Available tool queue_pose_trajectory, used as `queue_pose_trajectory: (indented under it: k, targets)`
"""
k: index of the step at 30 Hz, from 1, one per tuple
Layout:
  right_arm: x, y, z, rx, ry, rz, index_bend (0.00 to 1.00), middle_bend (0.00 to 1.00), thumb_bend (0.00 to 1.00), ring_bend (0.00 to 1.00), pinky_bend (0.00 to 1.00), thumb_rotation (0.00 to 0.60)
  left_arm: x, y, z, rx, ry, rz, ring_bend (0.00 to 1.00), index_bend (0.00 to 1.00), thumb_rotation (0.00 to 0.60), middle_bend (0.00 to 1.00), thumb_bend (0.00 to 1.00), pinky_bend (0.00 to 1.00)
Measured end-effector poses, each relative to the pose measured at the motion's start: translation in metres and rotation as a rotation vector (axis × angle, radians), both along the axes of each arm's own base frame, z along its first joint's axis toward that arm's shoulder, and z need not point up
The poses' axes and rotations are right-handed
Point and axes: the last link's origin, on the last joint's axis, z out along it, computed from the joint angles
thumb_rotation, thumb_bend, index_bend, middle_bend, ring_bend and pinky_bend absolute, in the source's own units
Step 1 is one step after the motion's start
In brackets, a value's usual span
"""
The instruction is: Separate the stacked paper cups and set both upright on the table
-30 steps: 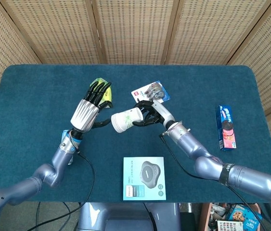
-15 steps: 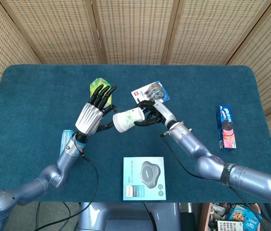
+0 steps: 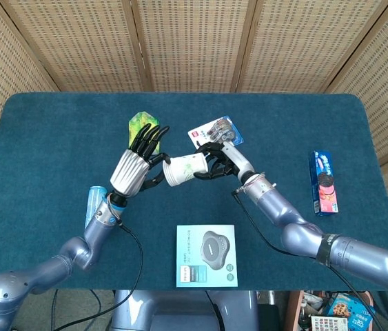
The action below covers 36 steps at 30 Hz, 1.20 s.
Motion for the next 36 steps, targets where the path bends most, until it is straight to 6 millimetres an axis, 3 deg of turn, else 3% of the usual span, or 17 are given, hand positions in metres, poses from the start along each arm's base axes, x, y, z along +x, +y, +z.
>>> queue_pose_trajectory:
  k: [11,21,36]
  targets:
    - [-0.004,-0.001,0.001,0.002,-0.001,-0.007,0.52,0.56,0.48,0.45,0.60,0.600,0.005,0.001,-0.003,0.009,0.001,-0.001,0.00,0.61,0.600,0.04,0.58,0.00]
    - [-0.009,-0.002,0.005,-0.010,0.005,-0.011,0.53,0.56,0.48,0.45,0.60,0.600,0.002,0.001,0.001,0.012,-0.014,0.011,0.00,0.70,0.600,0.04,0.58,0.00]
    - [-0.038,-0.012,0.023,-0.061,0.068,-0.044,0.53,0.56,0.48,0.45,0.60,0.600,-0.035,-0.002,0.030,0.066,-0.007,0.034,0.00,0.70,0.600,0.04,0.58,0.00]
